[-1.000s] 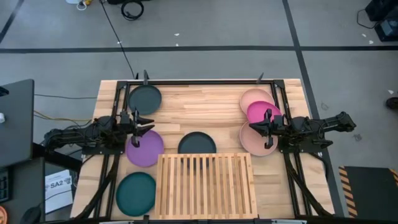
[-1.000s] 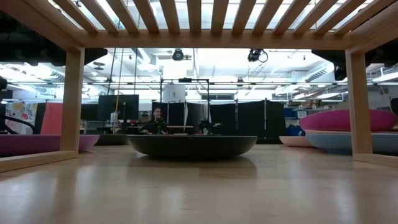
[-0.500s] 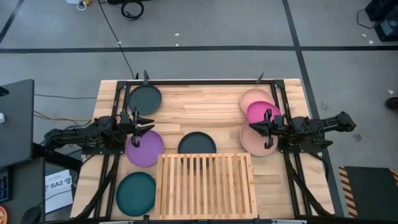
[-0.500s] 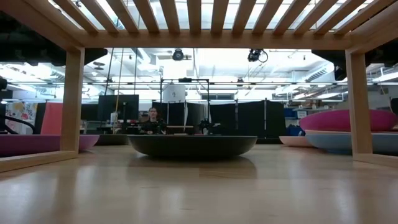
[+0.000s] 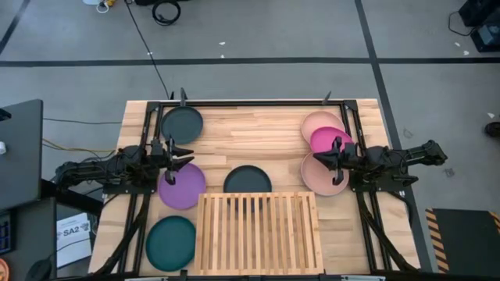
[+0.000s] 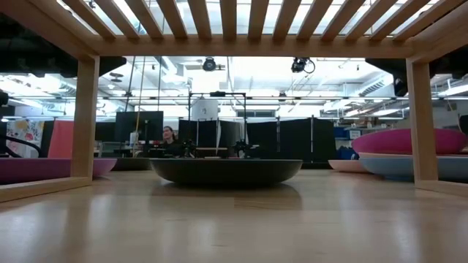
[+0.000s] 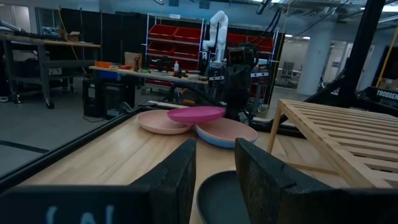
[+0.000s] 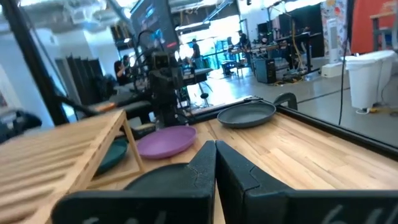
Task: Place and stack plates onto a shelf
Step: Put the pink plate on the shelf
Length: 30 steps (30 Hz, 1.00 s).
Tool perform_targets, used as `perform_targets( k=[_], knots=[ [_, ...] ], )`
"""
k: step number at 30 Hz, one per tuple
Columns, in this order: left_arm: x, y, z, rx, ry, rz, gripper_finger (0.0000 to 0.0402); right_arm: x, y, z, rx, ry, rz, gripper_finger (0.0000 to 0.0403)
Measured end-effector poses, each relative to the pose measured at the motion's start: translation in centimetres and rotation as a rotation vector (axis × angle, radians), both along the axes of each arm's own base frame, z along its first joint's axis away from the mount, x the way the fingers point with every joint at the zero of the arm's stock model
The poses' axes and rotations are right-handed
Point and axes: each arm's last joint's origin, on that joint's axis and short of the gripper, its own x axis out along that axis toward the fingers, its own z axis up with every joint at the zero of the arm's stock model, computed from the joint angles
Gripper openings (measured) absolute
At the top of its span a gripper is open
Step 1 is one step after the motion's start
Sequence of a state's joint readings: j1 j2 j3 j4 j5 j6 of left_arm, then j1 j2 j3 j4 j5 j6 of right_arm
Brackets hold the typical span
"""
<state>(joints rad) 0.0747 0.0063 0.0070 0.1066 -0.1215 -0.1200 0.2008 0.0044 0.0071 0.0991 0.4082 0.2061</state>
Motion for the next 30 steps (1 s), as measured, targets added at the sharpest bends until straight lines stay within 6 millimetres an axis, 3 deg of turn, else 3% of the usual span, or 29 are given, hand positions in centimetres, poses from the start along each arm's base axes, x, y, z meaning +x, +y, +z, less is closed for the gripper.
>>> perform_targets(
  k=[19,25,30],
  knots=[
    [0.0,0.0,0.0,0.0,0.0,0.0,0.0116,-0.3,-0.1,1.4,0.061,-0.158,-0.014,0.0218],
    [0.0,0.0,0.0,0.0,0.0,0.0,0.0116,-0.4,-0.2,1.8,0.043,-0.166,-0.046,0.0237],
    [0.0,0.0,0.0,0.0,0.0,0.0,0.0116,-0.8,-0.4,3.8,0.006,-0.187,-0.097,0.0234]
  ],
)
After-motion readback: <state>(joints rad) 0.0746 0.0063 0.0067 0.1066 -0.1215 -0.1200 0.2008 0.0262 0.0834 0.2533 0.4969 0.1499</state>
